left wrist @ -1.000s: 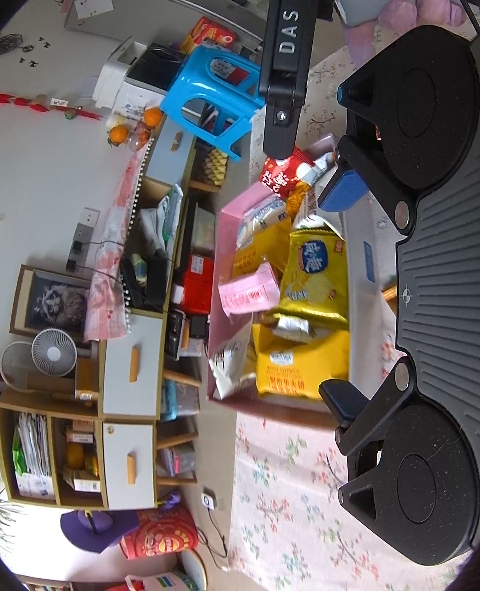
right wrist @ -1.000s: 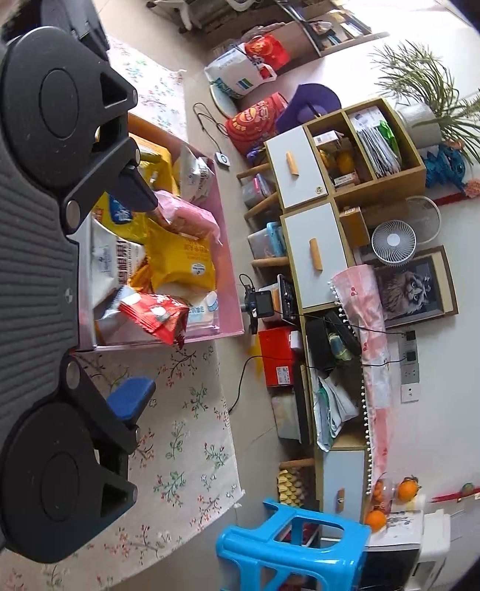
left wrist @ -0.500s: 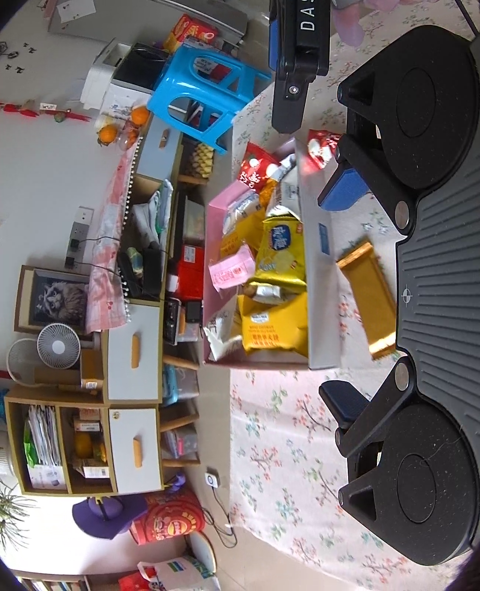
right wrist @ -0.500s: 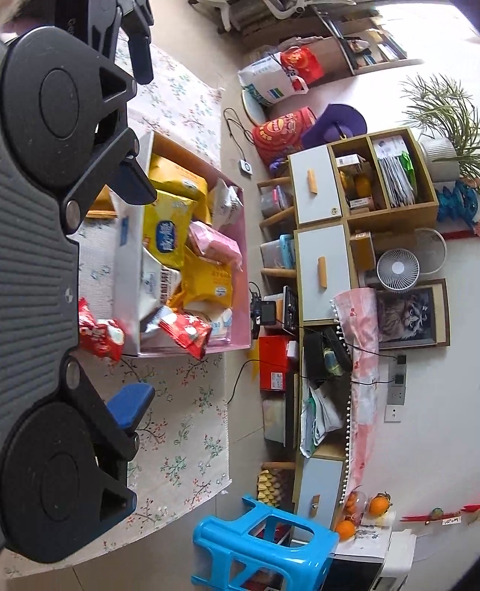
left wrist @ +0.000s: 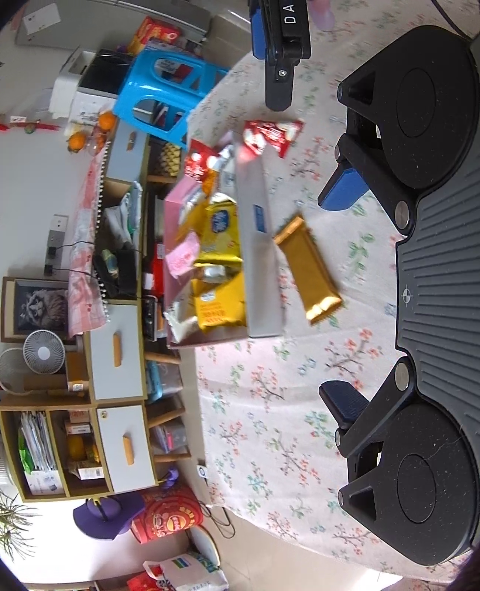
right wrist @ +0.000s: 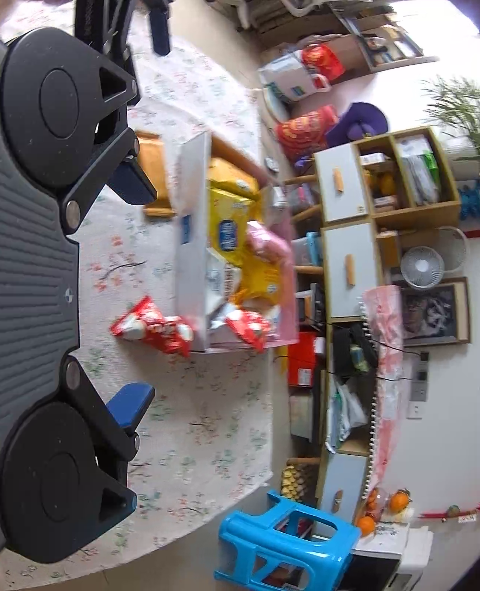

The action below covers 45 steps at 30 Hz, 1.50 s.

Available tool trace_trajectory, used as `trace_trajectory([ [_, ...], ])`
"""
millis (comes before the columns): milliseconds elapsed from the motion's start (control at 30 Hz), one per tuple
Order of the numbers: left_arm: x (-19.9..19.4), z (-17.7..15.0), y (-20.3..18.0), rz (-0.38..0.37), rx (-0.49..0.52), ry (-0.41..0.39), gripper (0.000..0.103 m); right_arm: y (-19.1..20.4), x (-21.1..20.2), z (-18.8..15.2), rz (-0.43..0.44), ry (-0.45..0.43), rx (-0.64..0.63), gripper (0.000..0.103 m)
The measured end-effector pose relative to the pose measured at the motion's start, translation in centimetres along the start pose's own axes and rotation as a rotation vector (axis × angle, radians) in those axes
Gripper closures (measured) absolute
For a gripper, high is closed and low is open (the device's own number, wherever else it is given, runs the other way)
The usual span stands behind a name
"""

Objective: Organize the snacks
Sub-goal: 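Withdraw both open tools from the box toward the gold bar and red pack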

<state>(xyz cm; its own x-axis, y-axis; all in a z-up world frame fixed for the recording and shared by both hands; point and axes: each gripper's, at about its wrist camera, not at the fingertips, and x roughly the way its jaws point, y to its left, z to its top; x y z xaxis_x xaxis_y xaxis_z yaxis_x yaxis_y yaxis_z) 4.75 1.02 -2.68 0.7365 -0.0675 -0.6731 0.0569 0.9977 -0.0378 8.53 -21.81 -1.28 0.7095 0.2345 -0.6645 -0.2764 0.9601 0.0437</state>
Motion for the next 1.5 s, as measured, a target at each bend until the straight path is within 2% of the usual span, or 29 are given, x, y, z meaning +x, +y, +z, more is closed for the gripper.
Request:
trace_trajectory([
  [367, 0.5, -3.5, 0.6, -0.028, 0.107, 0.03, 0.003, -0.3, 0.7, -2.9, 0.017, 0.07, -0.167, 0.009],
  [467, 1.2, -4.2, 0.7, -0.049, 0.126, 0.038, 0.003, -0.4, 1.0, -3.7, 0.024, 0.093, -0.189, 0.009],
  [667, 3.3, -5.3, 0.7, -0.042, 0.213, 0.061, 0.003, -1.3, 2.5, -5.1, 0.002, 0.151, -0.188, 0.009],
  [900, 5.4, -4.4, 2.3, -0.138, 0.188, 0.054, 0.0, -2.1, 3.7, -5.0, 0.042, 0.145, -0.129, 0.01],
  [1000, 6.3, -3.7, 2.4, -0.161, 0.213, 0.041, 0.0, -2.0, 4.4, -4.8, 0.045, 0.115, -0.121, 0.009],
  [1267, 8.8, -1.6, 1.4, -0.176, 0.239, 0.025, 0.0, -1.3, 6.5, -2.9, 0.026, 0.102, -0.099, 0.009],
  [1500, 10.1, -0.5, 0.9, -0.163, 0.223, 0.018, 0.0, -1.2, 8.0, -1.7, -0.013, 0.095, -0.058, 0.009],
])
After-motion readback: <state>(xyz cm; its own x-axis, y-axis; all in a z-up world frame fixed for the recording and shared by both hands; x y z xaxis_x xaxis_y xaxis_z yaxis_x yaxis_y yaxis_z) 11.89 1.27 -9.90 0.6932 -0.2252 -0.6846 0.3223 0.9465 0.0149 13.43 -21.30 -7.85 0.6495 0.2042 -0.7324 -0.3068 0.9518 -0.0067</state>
